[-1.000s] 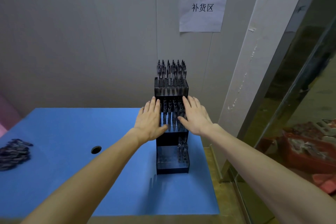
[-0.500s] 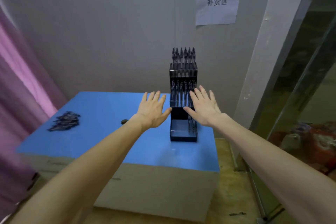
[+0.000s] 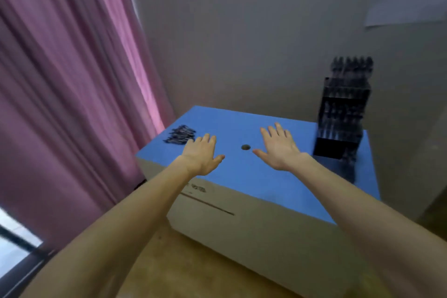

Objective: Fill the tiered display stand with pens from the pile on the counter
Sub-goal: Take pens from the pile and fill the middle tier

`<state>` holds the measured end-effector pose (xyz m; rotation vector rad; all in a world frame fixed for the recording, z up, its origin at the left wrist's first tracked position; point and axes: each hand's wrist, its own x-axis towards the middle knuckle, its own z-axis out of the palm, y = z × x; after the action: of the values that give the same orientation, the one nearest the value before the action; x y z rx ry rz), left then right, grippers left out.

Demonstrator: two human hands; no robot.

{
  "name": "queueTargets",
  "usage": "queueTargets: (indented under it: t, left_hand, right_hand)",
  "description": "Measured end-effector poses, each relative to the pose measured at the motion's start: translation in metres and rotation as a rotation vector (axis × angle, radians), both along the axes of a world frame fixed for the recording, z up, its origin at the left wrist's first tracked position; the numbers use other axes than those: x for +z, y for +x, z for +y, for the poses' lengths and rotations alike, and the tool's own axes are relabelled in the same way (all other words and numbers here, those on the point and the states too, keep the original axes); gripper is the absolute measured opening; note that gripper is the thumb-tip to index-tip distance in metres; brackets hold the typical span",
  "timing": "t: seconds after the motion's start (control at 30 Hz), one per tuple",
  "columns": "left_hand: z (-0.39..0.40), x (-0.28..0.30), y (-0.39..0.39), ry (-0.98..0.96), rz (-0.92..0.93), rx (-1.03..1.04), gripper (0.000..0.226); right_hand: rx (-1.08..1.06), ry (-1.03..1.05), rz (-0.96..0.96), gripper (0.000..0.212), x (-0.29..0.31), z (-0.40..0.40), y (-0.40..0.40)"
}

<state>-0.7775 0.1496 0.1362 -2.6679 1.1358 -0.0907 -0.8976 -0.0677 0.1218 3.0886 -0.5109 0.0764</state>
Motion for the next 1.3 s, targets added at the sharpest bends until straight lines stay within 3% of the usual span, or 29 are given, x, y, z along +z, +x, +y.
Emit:
queueTargets:
  t: [0.33,0.6,0.93,1.3]
  left_hand:
    - [0.169,-0.002,0.187,0.065,-0.009,0.100,0.072]
    - [0.226,-0.010,0.305,0.070,0.060,0.034,0.055]
    - [0.200,-0.066,0.413,0.082,0.136,-0.023,0.063]
    - [0.075,-0.121,0.581,0.133,0.226,-0.108,0.060]
  right_hand:
    - [0.029,-0.028,0.105,0.080,-0.013,0.138,0.191]
    - [-0.003,-0.045,0.178,0.078,-0.016,0.191,0.290]
    - [-0.066,-0.029,0.190,0.080,-0.051,0.168,0.393]
    - [-0.065,0.308,0.230,0.063,-0.115,0.086,0.568]
